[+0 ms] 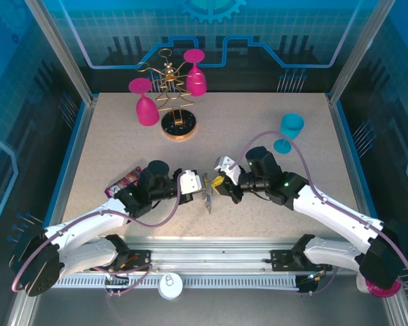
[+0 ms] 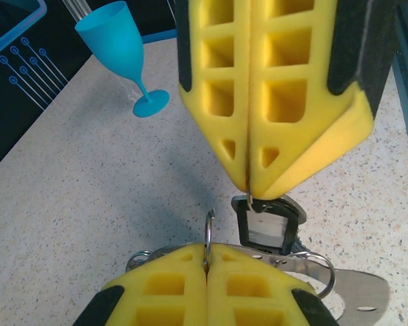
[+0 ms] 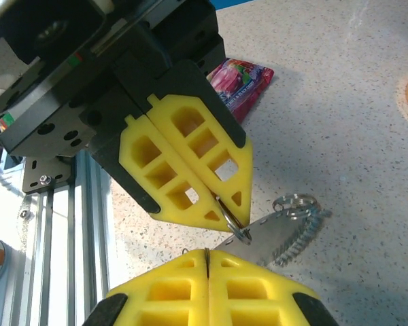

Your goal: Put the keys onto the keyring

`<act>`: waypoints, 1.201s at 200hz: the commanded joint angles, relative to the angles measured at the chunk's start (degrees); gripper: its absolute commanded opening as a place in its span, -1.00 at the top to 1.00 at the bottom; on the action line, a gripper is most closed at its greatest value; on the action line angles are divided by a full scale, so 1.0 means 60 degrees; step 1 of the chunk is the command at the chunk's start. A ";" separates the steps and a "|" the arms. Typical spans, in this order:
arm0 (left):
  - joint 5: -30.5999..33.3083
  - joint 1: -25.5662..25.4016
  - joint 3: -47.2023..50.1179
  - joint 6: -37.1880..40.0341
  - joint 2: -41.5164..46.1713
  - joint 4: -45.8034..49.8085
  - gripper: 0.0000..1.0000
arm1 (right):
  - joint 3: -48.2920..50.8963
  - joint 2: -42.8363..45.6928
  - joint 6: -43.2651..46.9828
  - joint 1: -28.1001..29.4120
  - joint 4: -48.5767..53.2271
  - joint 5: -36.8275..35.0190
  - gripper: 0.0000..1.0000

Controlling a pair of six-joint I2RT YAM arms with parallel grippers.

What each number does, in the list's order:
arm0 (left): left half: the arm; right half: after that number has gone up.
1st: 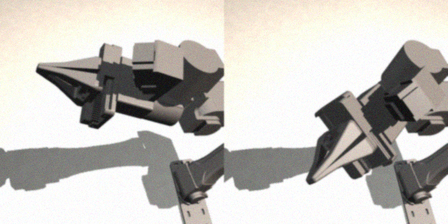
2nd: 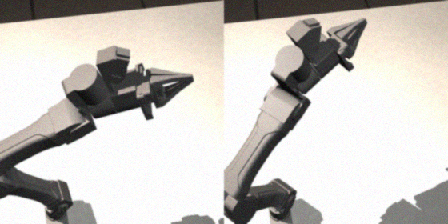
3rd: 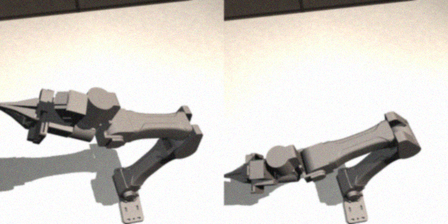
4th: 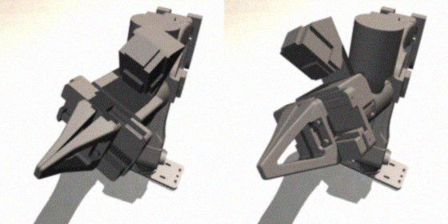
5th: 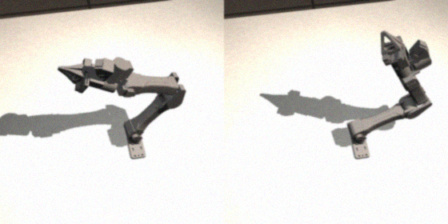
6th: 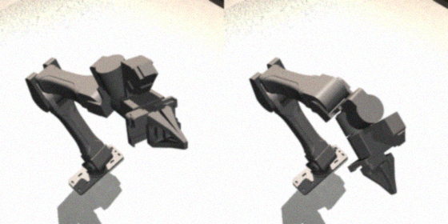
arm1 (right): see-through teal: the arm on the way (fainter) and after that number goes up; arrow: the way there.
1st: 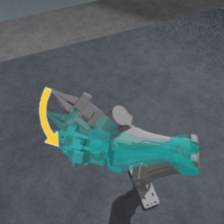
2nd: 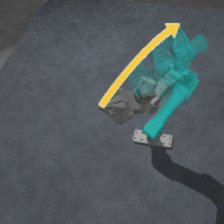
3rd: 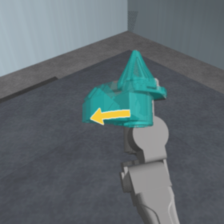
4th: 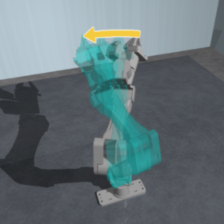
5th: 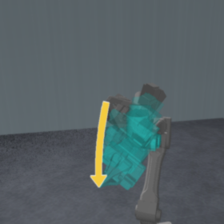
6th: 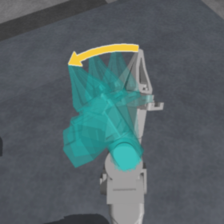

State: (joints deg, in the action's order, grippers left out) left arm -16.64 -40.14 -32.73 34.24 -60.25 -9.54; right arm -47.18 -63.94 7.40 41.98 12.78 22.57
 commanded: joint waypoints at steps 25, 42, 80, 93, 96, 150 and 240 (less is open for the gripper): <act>-0.0035 -0.0121 0.0050 0.0430 0.0241 -0.0391 1.00 | -0.0175 -0.0124 -0.0075 0.0050 -0.0573 0.0443 1.00; -0.0069 -0.0117 0.0050 0.0445 0.0256 -0.0375 1.00 | -0.0186 -0.0170 -0.0120 0.0057 -0.0624 0.0364 1.00; -0.0150 -0.0131 0.0050 0.0496 0.0289 -0.0362 1.00 | -0.0258 -0.0291 -0.0193 0.0076 -0.0635 -0.0004 1.00; -0.0178 -0.0134 0.0064 0.0504 0.0286 -0.0360 1.00 | -0.0259 -0.0297 -0.0249 0.0075 -0.0649 -0.0238 1.00; -0.0182 -0.0141 0.0064 0.0504 0.0286 -0.0366 1.00 | -0.0266 -0.0311 -0.0262 0.0077 -0.0646 -0.0283 1.00; -0.0138 -0.0148 0.0052 0.0591 0.0286 -0.0300 1.00 | -0.0187 -0.0209 -0.0402 0.0048 -0.0859 -0.0137 1.00; -0.0120 -0.0155 0.0000 0.0565 0.0270 -0.0226 1.00 | -0.0116 -0.0145 -0.0439 0.0007 -0.0996 -0.0259 1.00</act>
State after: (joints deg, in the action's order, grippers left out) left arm -16.25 -40.49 -32.62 36.42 -59.92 -9.41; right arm -47.24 -65.60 5.43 42.00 8.84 22.74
